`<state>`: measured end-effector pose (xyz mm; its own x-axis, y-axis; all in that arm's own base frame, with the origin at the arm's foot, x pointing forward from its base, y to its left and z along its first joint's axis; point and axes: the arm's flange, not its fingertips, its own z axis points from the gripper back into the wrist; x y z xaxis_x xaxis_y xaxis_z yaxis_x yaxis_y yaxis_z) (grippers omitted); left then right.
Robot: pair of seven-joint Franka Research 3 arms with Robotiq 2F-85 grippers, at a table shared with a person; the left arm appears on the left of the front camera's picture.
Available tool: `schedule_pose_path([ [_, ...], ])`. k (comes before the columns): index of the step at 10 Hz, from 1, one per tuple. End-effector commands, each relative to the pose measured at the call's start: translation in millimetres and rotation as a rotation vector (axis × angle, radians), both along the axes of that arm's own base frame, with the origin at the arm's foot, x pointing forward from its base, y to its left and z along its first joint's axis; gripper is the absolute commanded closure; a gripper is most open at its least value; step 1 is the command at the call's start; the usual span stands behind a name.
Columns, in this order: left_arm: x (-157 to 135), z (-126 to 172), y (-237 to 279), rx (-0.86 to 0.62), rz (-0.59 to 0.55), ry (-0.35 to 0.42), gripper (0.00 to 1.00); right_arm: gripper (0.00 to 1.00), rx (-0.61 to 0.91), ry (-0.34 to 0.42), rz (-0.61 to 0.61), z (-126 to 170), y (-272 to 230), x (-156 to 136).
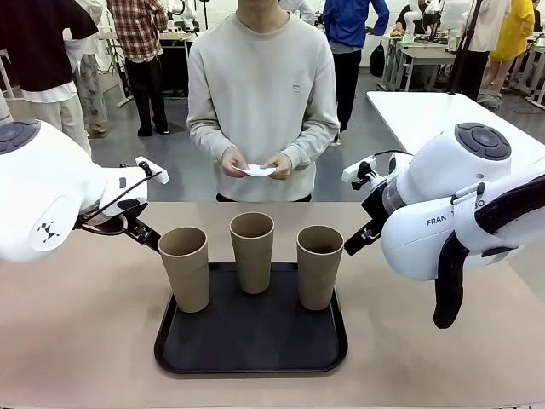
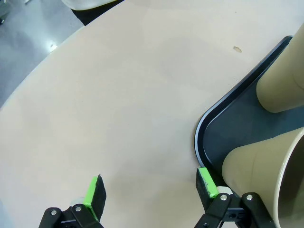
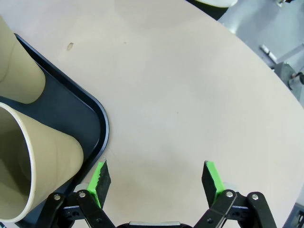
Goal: Place coasters on the table and set cups on them.
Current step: Pick up one Reusable plastic cup and place it on a coaster set by the human.
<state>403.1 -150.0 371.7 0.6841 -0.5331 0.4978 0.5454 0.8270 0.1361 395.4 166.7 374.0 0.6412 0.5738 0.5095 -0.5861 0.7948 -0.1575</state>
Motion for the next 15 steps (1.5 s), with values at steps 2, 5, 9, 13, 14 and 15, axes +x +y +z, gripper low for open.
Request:
schedule_pose_path([
  [2, 0, 0, 0, 0.0, 0.0, 0.0, 0.0, 0.0, -0.021, 0.056, -0.038, 10, -5, 2],
  [5, -39, 60, 34, 0.045, 0.049, -0.044, 0.0, 0.0, -0.045, 0.135, -0.098, 67, -18, -23],
  [9, -129, 86, 46, 0.033, -0.022, 0.137, 0.0, 0.0, -0.061, 0.278, -0.164, 100, -39, -129],
  [13, -97, 131, 27, 0.058, -0.011, 0.157, 0.0, 0.0, -0.088, 0.282, -0.162, 122, -35, -104],
  [14, -97, 131, 27, 0.058, -0.011, 0.157, 0.0, 0.0, -0.088, 0.282, -0.162, 122, -35, -104],
  [15, -97, 131, 27, 0.058, -0.011, 0.157, 0.0, 0.0, -0.088, 0.282, -0.162, 122, -35, -104],
])
